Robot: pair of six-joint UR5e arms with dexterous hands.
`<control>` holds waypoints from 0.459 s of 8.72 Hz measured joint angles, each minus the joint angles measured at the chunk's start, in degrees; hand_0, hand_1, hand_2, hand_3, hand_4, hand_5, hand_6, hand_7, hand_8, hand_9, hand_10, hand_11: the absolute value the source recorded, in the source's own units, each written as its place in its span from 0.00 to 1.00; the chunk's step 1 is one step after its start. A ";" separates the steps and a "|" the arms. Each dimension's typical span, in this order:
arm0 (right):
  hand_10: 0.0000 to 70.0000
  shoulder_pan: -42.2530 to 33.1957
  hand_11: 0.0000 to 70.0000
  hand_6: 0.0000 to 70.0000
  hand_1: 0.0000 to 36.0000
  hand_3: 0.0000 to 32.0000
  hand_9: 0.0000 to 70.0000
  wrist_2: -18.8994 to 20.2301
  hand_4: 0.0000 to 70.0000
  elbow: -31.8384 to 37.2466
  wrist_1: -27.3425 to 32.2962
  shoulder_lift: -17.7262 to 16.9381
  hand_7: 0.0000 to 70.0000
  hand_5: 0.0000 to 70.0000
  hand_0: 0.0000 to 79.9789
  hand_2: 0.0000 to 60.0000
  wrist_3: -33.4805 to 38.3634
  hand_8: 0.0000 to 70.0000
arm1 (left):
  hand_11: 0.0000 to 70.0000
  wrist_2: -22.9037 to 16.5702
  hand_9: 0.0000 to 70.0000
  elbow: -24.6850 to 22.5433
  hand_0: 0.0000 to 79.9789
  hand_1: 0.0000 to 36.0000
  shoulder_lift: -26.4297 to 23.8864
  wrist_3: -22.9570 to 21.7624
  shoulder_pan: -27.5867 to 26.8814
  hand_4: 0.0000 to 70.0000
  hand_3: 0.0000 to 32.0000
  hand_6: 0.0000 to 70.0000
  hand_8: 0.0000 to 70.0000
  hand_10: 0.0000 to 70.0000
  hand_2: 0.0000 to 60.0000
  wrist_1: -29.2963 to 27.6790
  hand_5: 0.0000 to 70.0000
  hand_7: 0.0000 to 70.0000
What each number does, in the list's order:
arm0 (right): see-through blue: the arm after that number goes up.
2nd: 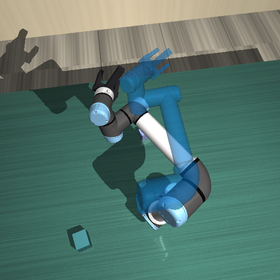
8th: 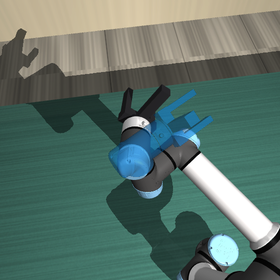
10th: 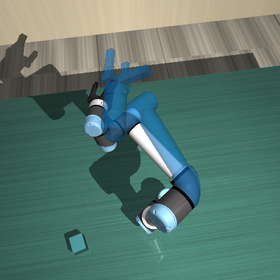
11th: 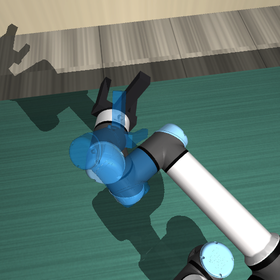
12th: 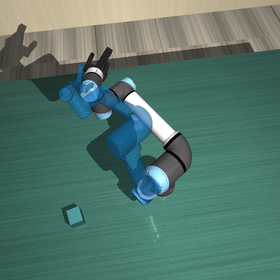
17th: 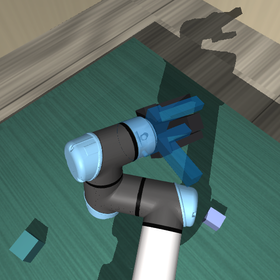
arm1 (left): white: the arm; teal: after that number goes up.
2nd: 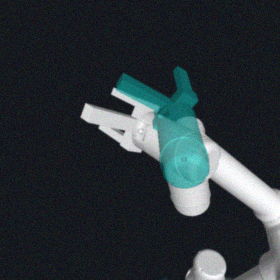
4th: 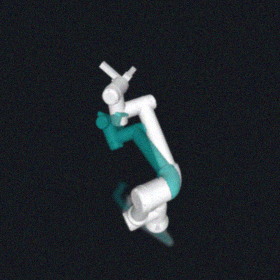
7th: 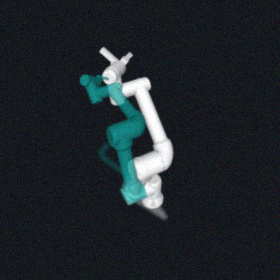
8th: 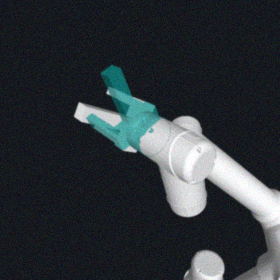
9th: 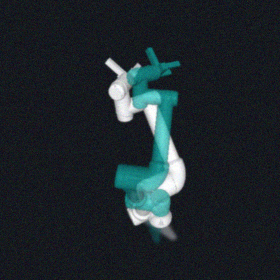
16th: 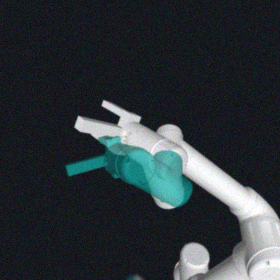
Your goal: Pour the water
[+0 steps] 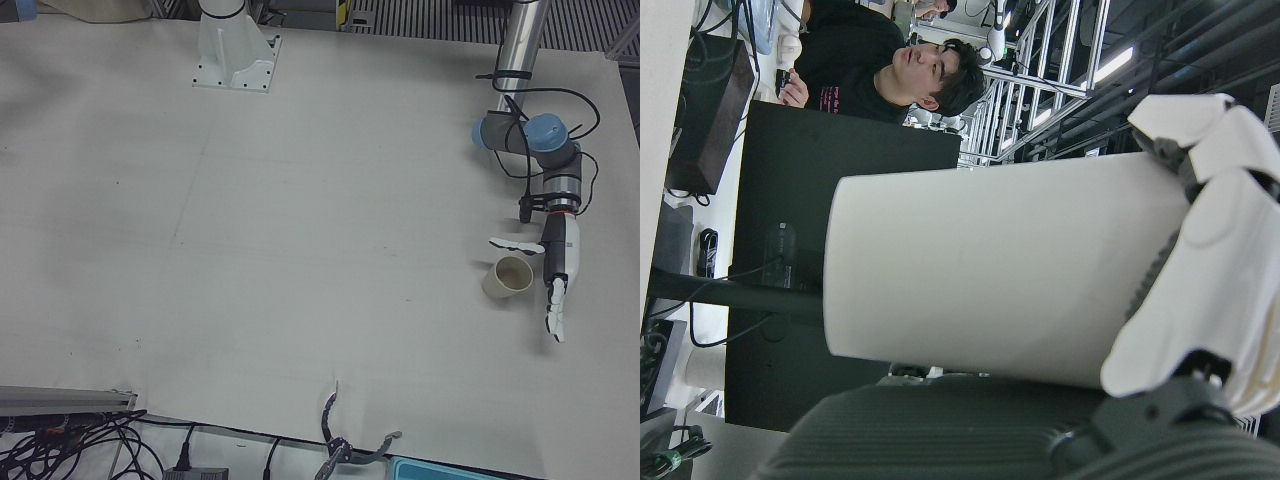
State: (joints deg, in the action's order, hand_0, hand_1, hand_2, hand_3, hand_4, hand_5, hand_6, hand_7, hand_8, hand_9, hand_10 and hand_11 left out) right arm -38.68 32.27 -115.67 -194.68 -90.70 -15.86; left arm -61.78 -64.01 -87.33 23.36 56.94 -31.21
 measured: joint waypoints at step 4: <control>0.15 -0.99 0.22 0.12 0.31 0.00 0.20 -0.13 0.37 12.53 8.65 0.05 0.21 1.00 0.51 0.53 0.38 0.11 | 0.07 0.02 0.00 -6.28 0.65 0.33 3.79 -0.94 1.91 0.16 0.00 0.00 0.00 0.03 0.00 0.15 0.00 0.01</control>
State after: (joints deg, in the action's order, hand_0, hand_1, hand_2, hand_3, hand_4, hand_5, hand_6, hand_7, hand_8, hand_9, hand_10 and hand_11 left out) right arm -39.67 32.14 -103.15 -186.02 -90.65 -15.48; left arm -61.76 -70.29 -83.54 22.42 58.85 -31.06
